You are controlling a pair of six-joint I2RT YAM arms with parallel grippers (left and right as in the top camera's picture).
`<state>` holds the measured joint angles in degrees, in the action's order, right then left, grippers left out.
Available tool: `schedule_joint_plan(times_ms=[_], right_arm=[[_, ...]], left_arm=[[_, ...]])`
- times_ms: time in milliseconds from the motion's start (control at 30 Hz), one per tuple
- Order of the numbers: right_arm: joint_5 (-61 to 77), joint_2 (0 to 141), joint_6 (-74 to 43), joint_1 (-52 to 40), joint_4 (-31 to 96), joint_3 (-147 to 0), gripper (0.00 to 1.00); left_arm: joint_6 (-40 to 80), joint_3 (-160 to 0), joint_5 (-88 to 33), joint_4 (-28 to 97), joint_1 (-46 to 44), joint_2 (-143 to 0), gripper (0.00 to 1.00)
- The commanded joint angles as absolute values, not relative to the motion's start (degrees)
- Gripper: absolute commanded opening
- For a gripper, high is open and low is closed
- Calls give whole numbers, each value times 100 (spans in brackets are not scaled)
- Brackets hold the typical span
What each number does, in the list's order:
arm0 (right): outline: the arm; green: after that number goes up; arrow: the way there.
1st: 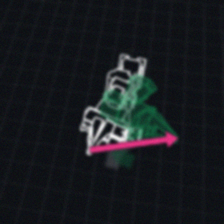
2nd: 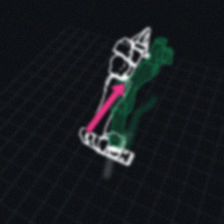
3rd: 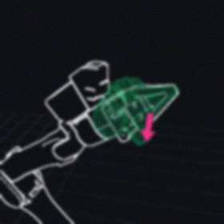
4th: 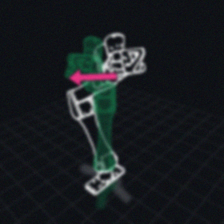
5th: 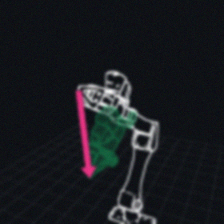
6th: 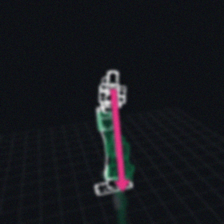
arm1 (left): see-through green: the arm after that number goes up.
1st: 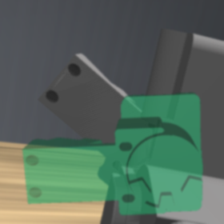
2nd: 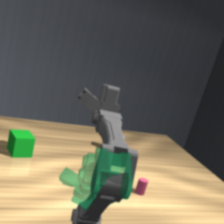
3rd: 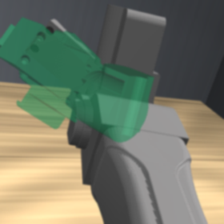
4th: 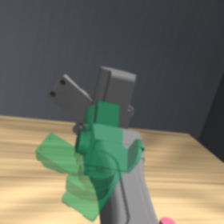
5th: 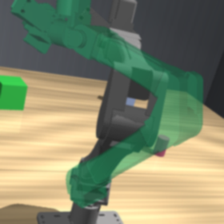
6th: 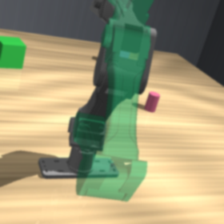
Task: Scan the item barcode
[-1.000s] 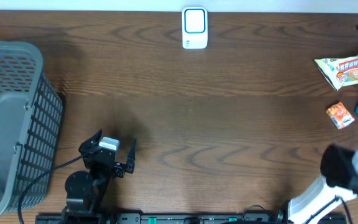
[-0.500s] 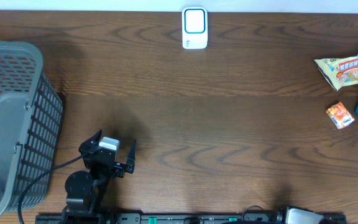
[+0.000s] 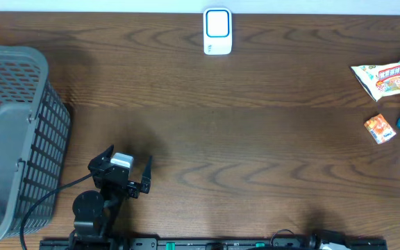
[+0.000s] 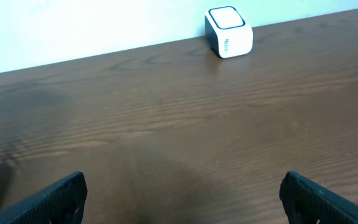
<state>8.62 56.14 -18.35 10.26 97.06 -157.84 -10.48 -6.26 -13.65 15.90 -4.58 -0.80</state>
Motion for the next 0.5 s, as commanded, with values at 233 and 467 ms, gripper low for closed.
schedule_joint_plan(times_ms=[233,467], right_arm=[[919,4499,-1710,965,9727,-15780,99],[917,4296,-1710,965,9727,-15780,99]], left_arm=[[-1037,-534,-1437,1712,-469,-60,98],[-1037,-534,-1437,1712,-469,-60,98]])
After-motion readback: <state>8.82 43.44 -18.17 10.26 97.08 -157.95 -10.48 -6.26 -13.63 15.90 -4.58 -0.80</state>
